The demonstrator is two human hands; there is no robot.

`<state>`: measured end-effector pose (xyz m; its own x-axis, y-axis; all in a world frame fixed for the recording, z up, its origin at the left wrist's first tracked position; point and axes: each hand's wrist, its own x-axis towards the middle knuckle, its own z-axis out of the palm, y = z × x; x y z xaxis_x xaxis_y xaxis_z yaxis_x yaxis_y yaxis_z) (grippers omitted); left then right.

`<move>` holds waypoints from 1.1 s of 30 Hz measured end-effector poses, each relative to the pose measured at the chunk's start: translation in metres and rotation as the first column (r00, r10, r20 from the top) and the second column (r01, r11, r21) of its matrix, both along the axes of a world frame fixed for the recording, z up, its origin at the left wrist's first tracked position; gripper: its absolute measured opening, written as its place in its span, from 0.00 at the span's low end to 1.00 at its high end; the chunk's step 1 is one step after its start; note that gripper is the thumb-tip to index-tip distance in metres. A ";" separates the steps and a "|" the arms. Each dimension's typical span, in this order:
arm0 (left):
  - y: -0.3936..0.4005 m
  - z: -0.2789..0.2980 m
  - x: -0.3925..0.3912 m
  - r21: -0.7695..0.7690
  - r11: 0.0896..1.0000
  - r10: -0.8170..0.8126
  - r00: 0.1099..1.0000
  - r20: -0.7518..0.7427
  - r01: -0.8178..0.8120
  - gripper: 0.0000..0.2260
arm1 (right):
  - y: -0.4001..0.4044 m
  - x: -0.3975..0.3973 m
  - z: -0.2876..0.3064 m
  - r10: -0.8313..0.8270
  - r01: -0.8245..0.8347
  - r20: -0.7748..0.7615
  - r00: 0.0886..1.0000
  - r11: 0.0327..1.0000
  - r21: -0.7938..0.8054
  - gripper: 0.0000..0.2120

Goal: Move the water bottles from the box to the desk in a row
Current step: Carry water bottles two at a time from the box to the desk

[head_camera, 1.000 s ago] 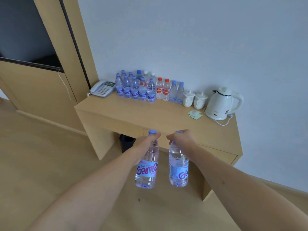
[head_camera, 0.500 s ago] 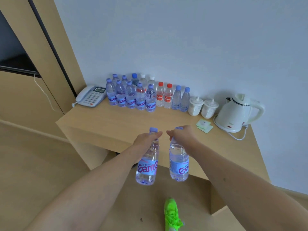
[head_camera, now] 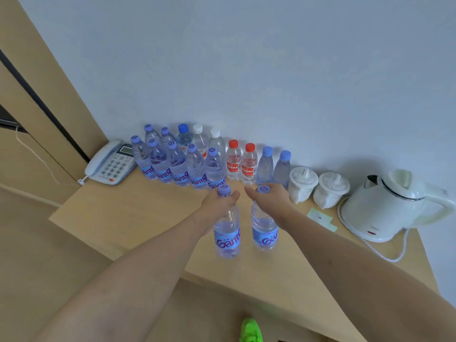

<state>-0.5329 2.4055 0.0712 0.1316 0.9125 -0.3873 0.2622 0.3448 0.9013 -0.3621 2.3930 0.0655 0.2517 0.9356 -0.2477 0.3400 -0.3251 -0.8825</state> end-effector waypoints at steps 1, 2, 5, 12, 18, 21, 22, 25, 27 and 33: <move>0.010 -0.002 0.005 -0.014 1.000 0.001 1.000 -0.003 -0.001 0.15 | 0.008 0.004 -0.003 -0.014 0.014 -0.017 1.000 1.000 0.000 0.18; 0.018 -0.003 0.010 -0.022 1.000 0.002 1.000 -0.006 -0.003 0.17 | 0.016 0.008 -0.006 -0.030 0.030 -0.031 0.999 1.000 0.003 0.19; 0.045 -0.008 0.022 0.029 0.999 -0.014 0.999 -0.035 0.015 0.13 | 0.035 0.016 -0.016 -0.076 0.077 -0.019 0.997 0.997 0.017 0.23; 0.098 -0.008 0.035 0.134 0.970 -0.177 0.966 -0.188 0.204 0.04 | 0.064 0.025 -0.019 -0.078 0.086 0.223 0.972 0.996 -0.025 0.30; 0.132 0.004 0.032 0.237 0.833 -0.353 0.811 -0.467 0.500 0.07 | 0.086 0.020 -0.006 -0.136 0.169 0.341 0.930 0.983 -0.070 0.30; 0.145 0.004 0.026 0.286 0.790 -0.362 0.790 -0.496 0.542 0.07 | 0.095 0.012 -0.010 -0.243 0.266 0.239 0.940 0.961 -0.072 0.30; 0.148 0.005 0.026 0.318 0.771 -0.351 0.786 -0.509 0.551 0.08 | 0.098 0.010 -0.008 -0.257 0.280 0.219 0.941 0.957 -0.079 0.30; 0.161 0.010 0.023 0.348 0.709 -0.367 0.741 -0.562 0.614 0.10 | 0.107 0.012 0.000 -0.178 0.212 0.243 0.953 0.970 -0.122 0.28; 0.167 0.015 0.023 0.320 0.662 -0.413 0.686 -0.599 0.678 0.09 | 0.111 0.013 0.006 -0.098 0.143 0.263 0.960 0.977 -0.158 0.24; 0.175 0.033 0.023 0.118 0.498 -0.495 0.393 -0.775 0.859 0.06 | 0.120 0.006 0.007 -0.215 0.243 0.271 0.938 0.967 -0.074 0.25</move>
<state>-0.5095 2.5801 0.1046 0.7091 0.6649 -0.2349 0.6943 -0.6002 0.3970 -0.3564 2.5133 0.0725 0.5247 0.8172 -0.2383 0.4573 -0.5067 -0.7308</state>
